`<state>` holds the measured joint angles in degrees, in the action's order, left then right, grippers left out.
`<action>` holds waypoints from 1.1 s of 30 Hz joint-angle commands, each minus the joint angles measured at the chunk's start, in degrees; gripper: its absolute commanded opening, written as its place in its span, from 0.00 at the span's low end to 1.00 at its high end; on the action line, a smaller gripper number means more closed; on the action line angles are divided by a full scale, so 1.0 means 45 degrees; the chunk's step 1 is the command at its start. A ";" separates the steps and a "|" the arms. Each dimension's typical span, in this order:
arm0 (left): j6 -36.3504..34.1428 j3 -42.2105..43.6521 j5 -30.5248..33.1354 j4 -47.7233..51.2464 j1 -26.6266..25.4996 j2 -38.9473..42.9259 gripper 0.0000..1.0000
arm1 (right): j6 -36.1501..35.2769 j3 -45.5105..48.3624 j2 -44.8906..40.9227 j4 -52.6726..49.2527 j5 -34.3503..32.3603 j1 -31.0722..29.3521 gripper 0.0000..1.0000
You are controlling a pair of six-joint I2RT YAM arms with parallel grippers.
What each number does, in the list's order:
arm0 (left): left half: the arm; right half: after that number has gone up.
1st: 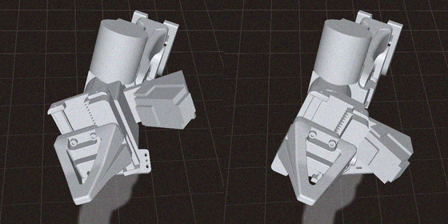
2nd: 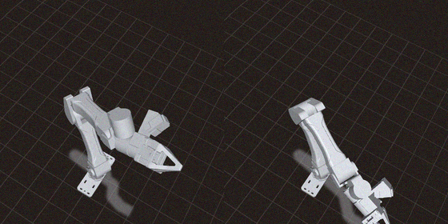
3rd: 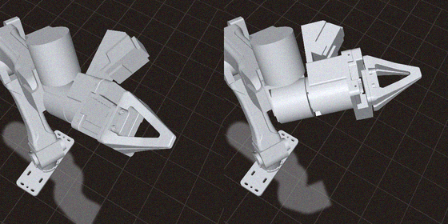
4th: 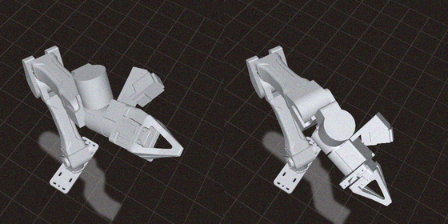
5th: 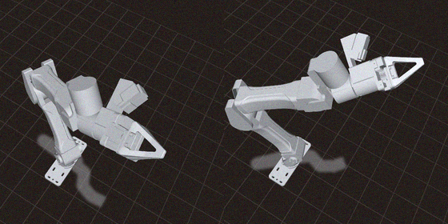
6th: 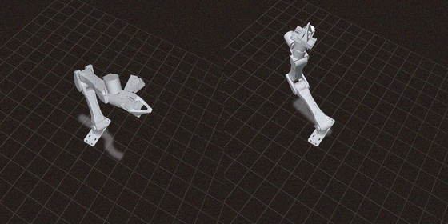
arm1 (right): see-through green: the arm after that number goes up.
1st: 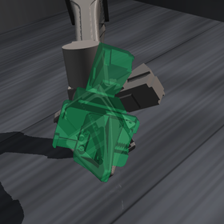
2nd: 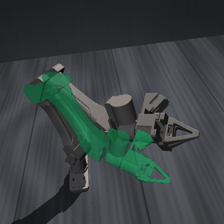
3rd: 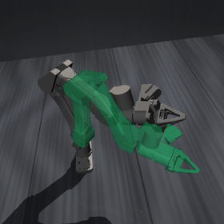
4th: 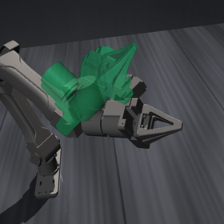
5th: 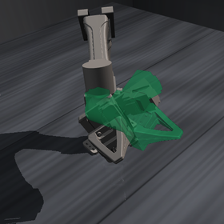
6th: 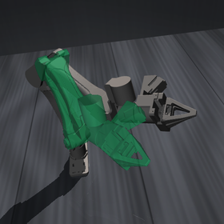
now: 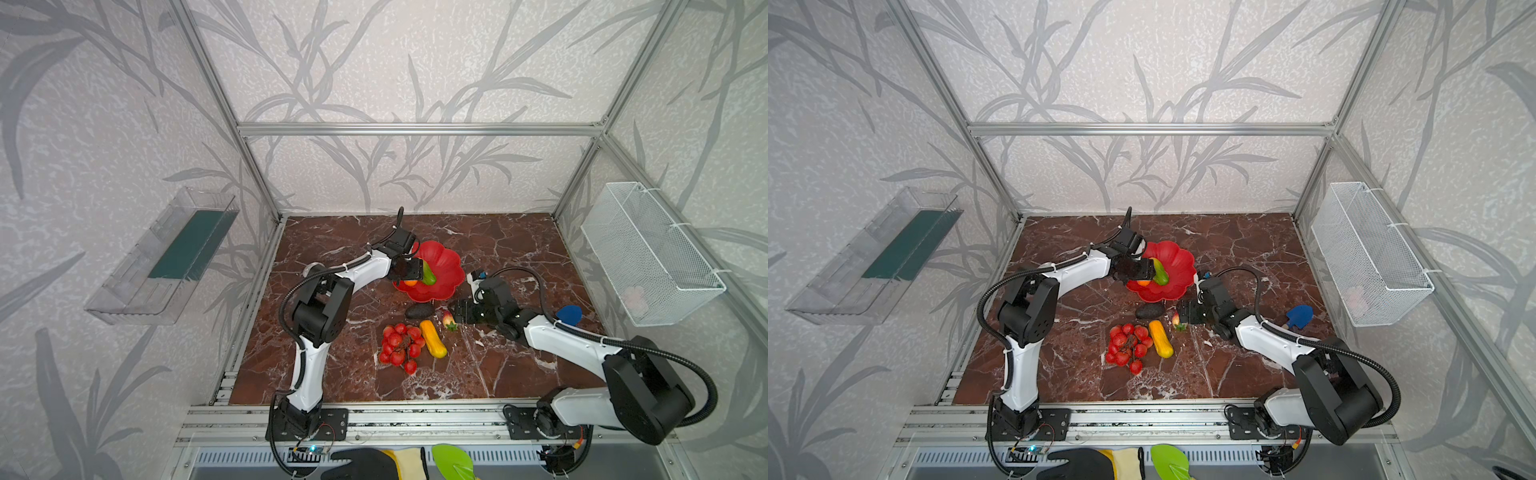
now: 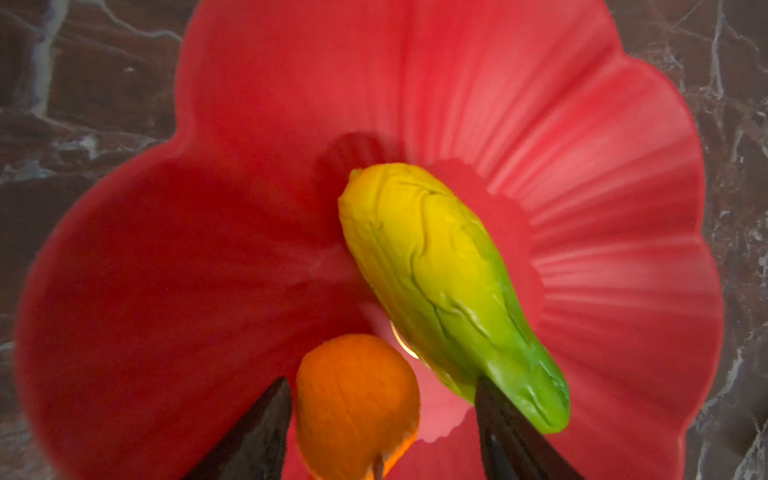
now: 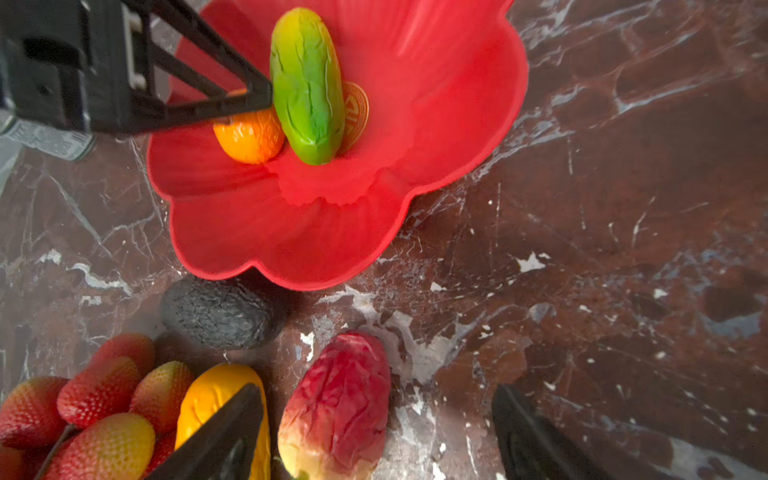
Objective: Place and organize the fake fruits in the fruit bowl
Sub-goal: 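Carry the orange into the red bowl and release it with the left gripper, then grasp the pink-red peach with the right gripper and lift it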
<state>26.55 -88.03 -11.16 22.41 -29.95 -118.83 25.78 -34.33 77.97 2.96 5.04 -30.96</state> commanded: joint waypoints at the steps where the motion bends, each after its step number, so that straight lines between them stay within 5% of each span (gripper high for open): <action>1: 0.0091 -0.0044 -0.0200 -0.0480 -0.0041 0.1498 0.73 | 0.0184 -0.0378 0.0237 -0.0441 -0.0140 -0.0520 0.86; 9: -0.0474 0.3781 0.0588 -0.5030 -0.0030 0.6382 0.76 | 0.0916 -0.0652 0.1451 -0.0531 -0.0581 -0.1513 0.80; 18: -0.0894 0.8859 0.3899 -0.6568 -0.0007 1.0896 0.86 | 0.1233 -0.0435 0.0971 -0.0966 -0.1402 -0.1694 0.49; 25: -0.0386 1.1617 0.3382 -0.6921 -0.0004 1.3213 0.86 | -0.0544 -0.0655 -0.1987 -0.1793 -0.3228 -0.1600 0.46; 33: -0.0307 1.1447 0.1979 -0.5534 -0.0013 1.2675 0.86 | -0.2283 -0.4864 0.2466 -0.1079 -0.2291 -0.0486 0.49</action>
<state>24.21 -35.40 1.06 -4.45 -29.95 -60.73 19.29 -52.05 83.40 -2.83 -6.83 -34.76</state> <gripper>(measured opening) 0.862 0.491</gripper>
